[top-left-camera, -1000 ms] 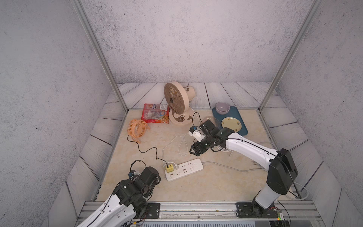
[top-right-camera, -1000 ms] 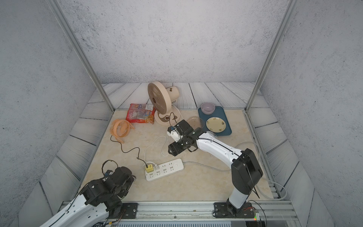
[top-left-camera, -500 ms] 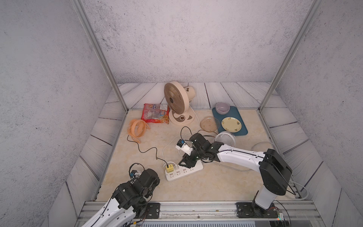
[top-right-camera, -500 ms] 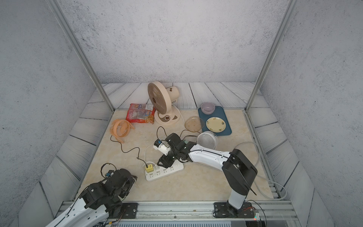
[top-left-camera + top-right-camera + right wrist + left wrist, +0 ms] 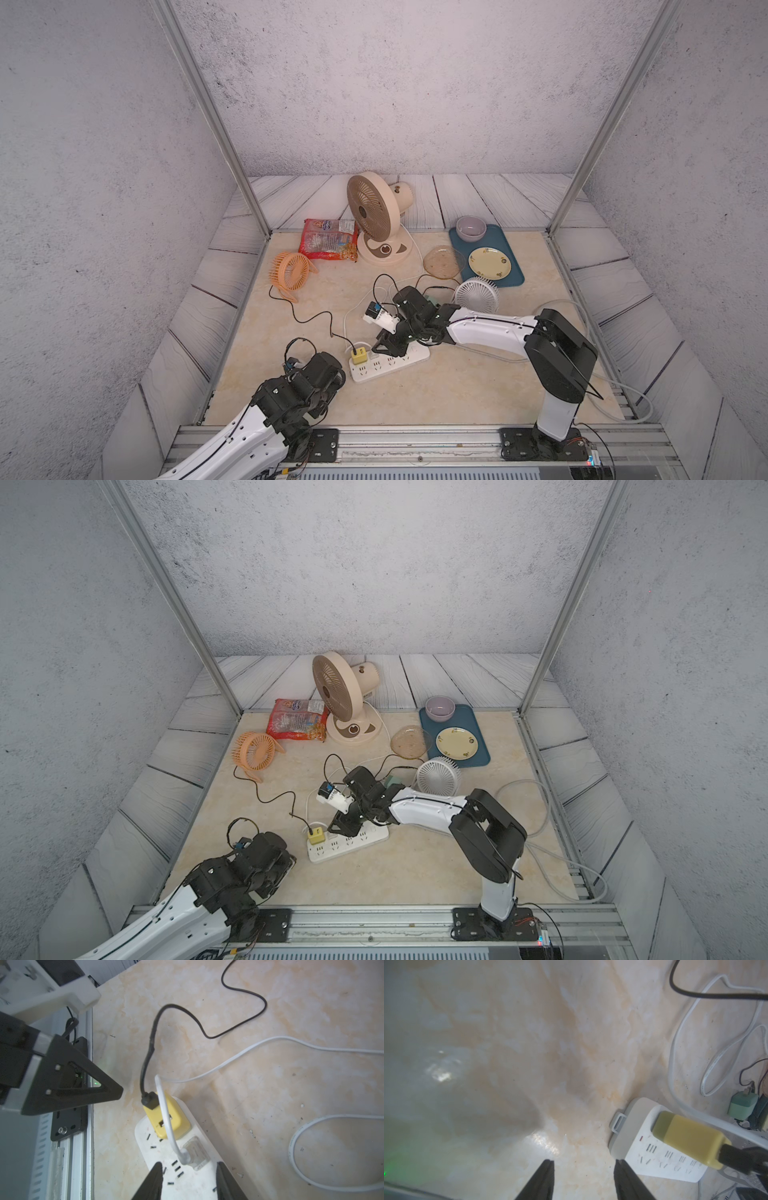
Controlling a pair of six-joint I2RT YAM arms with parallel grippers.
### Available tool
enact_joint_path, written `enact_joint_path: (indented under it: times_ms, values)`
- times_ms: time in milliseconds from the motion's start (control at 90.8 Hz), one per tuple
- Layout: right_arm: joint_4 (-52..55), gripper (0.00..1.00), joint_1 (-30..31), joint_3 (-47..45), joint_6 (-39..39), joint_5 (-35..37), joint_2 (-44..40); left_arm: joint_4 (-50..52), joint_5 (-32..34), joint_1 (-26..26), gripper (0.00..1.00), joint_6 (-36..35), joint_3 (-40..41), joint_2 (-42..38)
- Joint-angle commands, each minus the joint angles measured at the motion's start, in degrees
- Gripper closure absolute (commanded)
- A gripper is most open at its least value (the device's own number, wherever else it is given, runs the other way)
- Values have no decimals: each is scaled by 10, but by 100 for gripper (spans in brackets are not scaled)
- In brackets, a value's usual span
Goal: Unplug the desk fan from the power strip
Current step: Remove the plug from the socket.
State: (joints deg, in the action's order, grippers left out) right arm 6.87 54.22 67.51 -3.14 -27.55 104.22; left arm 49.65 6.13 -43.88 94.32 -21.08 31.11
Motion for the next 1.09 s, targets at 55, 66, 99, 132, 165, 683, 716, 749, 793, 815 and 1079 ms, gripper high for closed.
enact_joint_path:
  times_ms: [55, 66, 99, 132, 165, 683, 716, 749, 793, 815, 1079]
  values:
    - [-10, 57, 9, 5, -22, -23, 16, 0, 2, 1, 47, -5, -23, 16]
    - [-10, 57, 9, 4, -23, -24, 16, 0, 2, 1, 47, -3, -23, 16]
    - [-9, 58, 10, 4, -27, -25, 17, -1, 1, 1, 47, -1, -23, 17]
    - [-8, 59, 10, 4, -31, -23, 19, -1, 0, 1, 47, 1, -23, 18]
    - [-4, 61, 11, 5, -36, -24, 20, -1, -1, 1, 47, 2, -23, 19]
    - [1, 74, 18, 12, -77, -14, 44, 4, -10, 1, 48, 25, -23, 6]
    - [1, 75, 18, 11, -81, -16, 44, 3, -12, 1, 48, 26, -24, 10]
    - [-1, 76, 18, 11, -84, -18, 45, 4, -11, 1, 48, 27, -26, 14]
    - [-2, 77, 18, 11, -87, -18, 47, 4, -8, 1, 48, 27, -30, 17]
    - [-3, 78, 18, 12, -86, -18, 48, 4, -7, 1, 47, 27, -32, 19]
    - [-19, 94, 21, 8, -84, -6, 47, 7, -6, 1, 47, 34, -31, 13]
